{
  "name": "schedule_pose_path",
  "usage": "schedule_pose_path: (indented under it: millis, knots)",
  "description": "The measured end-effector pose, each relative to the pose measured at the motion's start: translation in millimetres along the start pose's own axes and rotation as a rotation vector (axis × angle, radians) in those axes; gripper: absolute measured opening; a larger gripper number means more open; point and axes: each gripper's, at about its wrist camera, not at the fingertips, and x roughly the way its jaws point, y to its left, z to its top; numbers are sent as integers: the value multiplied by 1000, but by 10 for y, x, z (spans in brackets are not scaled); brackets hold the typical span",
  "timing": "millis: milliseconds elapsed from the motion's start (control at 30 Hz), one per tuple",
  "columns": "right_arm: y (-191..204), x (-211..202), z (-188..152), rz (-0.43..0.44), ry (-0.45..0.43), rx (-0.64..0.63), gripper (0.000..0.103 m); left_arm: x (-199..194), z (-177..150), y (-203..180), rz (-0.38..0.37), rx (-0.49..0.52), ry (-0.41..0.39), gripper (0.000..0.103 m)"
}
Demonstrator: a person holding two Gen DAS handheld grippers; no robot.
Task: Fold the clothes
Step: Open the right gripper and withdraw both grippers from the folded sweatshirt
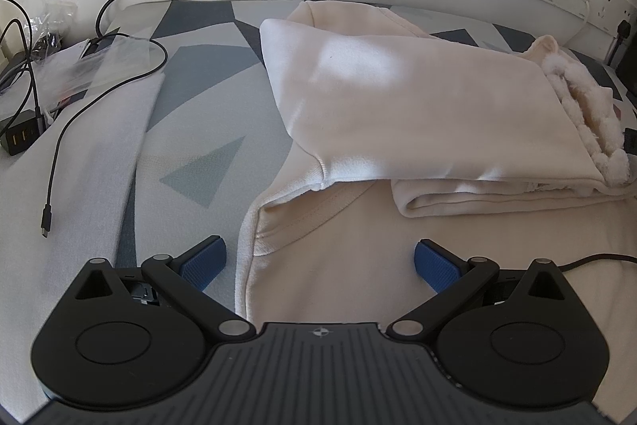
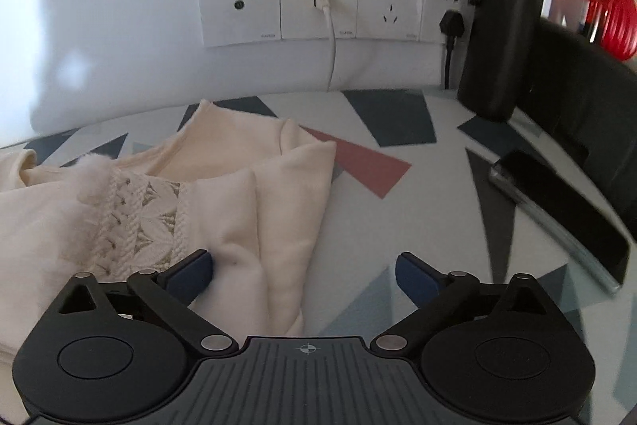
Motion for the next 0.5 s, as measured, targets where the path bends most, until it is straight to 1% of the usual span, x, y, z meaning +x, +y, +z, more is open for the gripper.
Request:
schedule_pose_path:
  millis: [133, 200, 267, 433, 500]
  knots:
    - [-43, -254, -34, 23, -44, 42, 98, -13, 8, 18, -11, 17, 16, 103]
    - [-60, -390, -42, 26, -67, 31, 102, -28, 9, 31, -11, 20, 30, 103]
    - [-69, -534, -57, 15, -89, 11, 102, -52, -1, 43, -12, 20, 50, 103]
    - [-153, -855, -121, -52, -112, 1, 102, -165, -132, 144, -34, 37, 81, 103]
    - [-157, -976, -187, -93, -115, -18, 102, -225, -204, 209, -46, 43, 90, 103]
